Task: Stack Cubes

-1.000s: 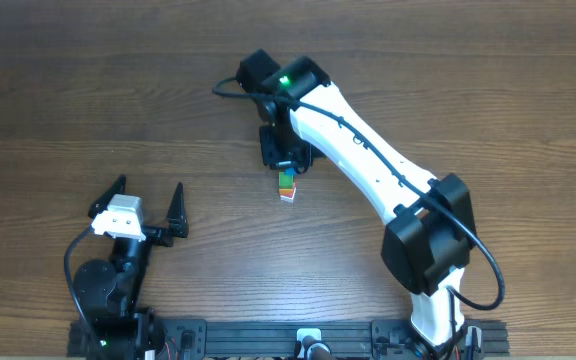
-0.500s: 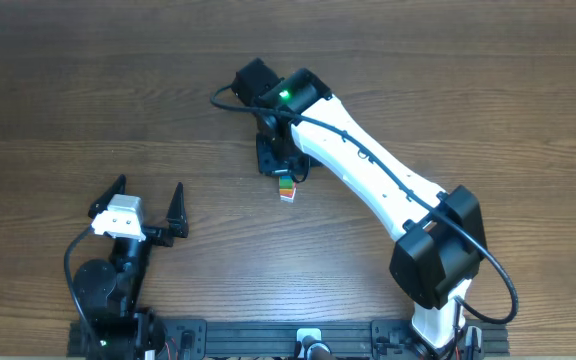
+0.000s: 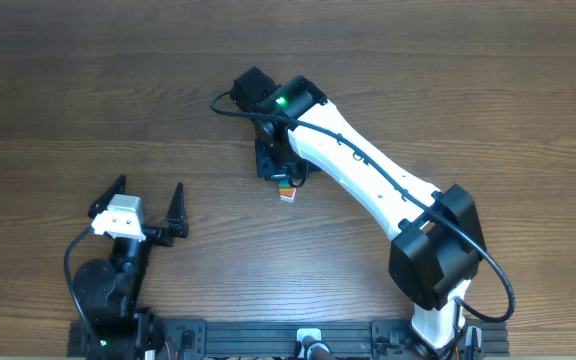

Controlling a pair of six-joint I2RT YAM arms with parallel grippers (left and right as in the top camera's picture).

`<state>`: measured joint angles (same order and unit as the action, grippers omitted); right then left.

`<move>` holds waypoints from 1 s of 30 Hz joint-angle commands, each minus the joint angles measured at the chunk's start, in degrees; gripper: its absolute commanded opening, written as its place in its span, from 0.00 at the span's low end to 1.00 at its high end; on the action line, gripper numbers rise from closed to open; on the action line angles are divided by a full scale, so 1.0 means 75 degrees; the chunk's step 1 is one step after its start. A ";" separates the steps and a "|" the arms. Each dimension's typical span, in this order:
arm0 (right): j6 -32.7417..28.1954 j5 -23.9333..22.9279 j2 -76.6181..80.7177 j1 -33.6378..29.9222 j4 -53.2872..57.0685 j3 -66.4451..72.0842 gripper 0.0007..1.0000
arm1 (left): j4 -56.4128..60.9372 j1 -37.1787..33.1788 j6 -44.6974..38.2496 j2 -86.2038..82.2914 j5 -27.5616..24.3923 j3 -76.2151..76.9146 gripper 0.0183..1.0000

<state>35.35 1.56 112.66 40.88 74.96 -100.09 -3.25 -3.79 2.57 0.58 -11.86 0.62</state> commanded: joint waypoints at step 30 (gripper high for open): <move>0.0143 -0.0134 -0.0221 0.0064 -0.0146 0.0221 0.27 | -0.0006 -0.0047 -0.0114 -0.0041 -0.0096 -0.0041 1.00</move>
<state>36.01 1.39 112.64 40.93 74.02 -99.09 -3.25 -3.79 2.57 0.58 -11.86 0.62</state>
